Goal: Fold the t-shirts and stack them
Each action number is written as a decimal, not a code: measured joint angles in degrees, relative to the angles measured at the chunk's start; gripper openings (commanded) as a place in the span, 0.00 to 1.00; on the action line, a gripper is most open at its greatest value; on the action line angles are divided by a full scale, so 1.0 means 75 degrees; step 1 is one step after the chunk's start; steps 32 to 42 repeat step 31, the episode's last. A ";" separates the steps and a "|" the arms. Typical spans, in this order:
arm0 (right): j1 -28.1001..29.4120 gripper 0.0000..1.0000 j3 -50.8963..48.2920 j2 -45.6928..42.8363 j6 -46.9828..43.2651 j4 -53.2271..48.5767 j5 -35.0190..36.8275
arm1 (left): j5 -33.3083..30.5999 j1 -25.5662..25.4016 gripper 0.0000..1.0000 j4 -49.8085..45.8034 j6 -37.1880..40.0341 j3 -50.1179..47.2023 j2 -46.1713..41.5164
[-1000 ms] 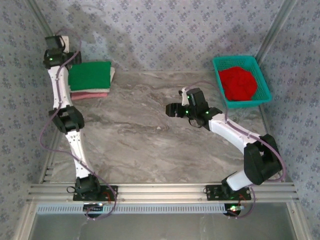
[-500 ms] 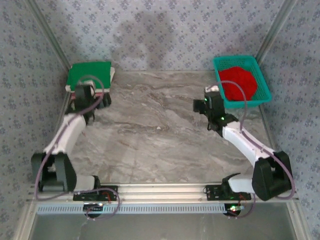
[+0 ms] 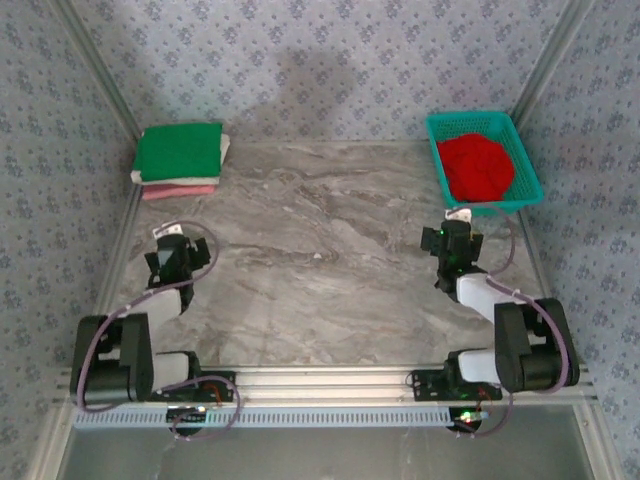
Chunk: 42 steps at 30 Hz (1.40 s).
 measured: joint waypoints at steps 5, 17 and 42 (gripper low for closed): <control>-0.0283 0.94 -0.0781 0.0388 -0.0452 0.1763 -0.0621 | 0.0866 0.0058 0.98 0.1311 0.0233 -0.0012 0.0688; -0.0752 1.00 -0.0580 0.1440 -0.0618 0.3077 -0.1970 | 0.1731 -0.0082 0.98 0.2798 0.0667 0.0210 0.1912; -0.0819 1.00 -0.0458 0.1440 -0.0618 0.2932 -0.2203 | 0.1728 -0.0090 0.98 0.2702 0.0714 0.0396 0.1920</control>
